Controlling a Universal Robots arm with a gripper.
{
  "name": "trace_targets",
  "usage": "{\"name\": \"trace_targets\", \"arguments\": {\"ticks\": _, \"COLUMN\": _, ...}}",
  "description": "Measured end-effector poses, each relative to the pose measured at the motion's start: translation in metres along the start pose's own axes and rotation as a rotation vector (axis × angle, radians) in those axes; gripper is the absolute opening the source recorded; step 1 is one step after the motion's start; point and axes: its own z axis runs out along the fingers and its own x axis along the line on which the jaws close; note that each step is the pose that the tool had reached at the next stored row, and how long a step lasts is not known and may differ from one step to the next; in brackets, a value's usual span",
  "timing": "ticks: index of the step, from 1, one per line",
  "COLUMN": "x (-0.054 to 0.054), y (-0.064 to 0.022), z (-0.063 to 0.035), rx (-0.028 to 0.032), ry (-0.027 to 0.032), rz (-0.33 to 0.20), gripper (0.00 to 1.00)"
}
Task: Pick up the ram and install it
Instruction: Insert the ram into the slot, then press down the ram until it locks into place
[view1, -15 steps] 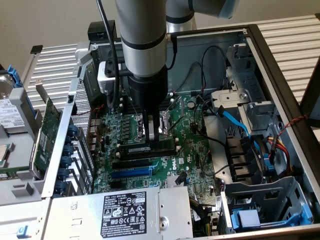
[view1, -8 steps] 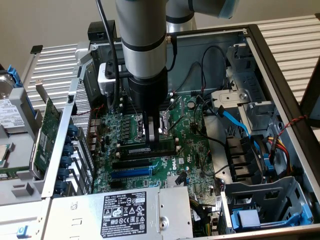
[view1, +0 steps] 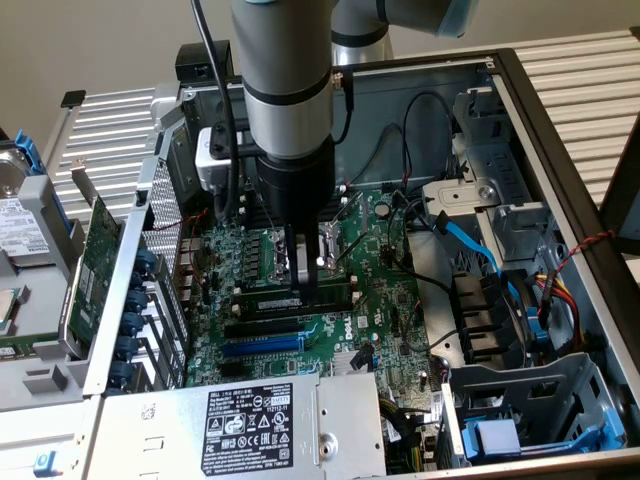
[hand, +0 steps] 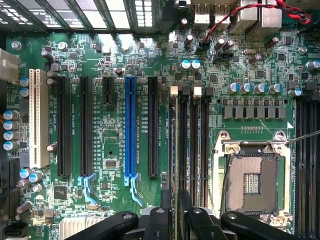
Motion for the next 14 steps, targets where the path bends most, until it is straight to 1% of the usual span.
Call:
{"name": "trace_targets", "arguments": {"ticks": 4, "x": 0.0, "y": 0.0006, "z": -0.0082, "rx": 0.0, "ry": 0.0001, "rz": 0.0, "gripper": 0.21}}
{"name": "trace_targets", "arguments": {"ticks": 6, "x": 0.0, "y": 0.0012, "z": -0.0108, "rx": 0.0, "ry": 0.0001, "rz": 0.0, "gripper": 0.21}}
{"name": "trace_targets", "arguments": {"ticks": 10, "x": 0.0, "y": 0.0047, "z": -0.0118, "rx": 0.0, "ry": 0.0001, "rz": 0.0, "gripper": 0.21}}
{"name": "trace_targets", "arguments": {"ticks": 14, "x": 0.0, "y": 0.0064, "z": -0.012, "rx": 0.0001, "ry": -0.0001, "rz": 0.0, "gripper": 0.21}}
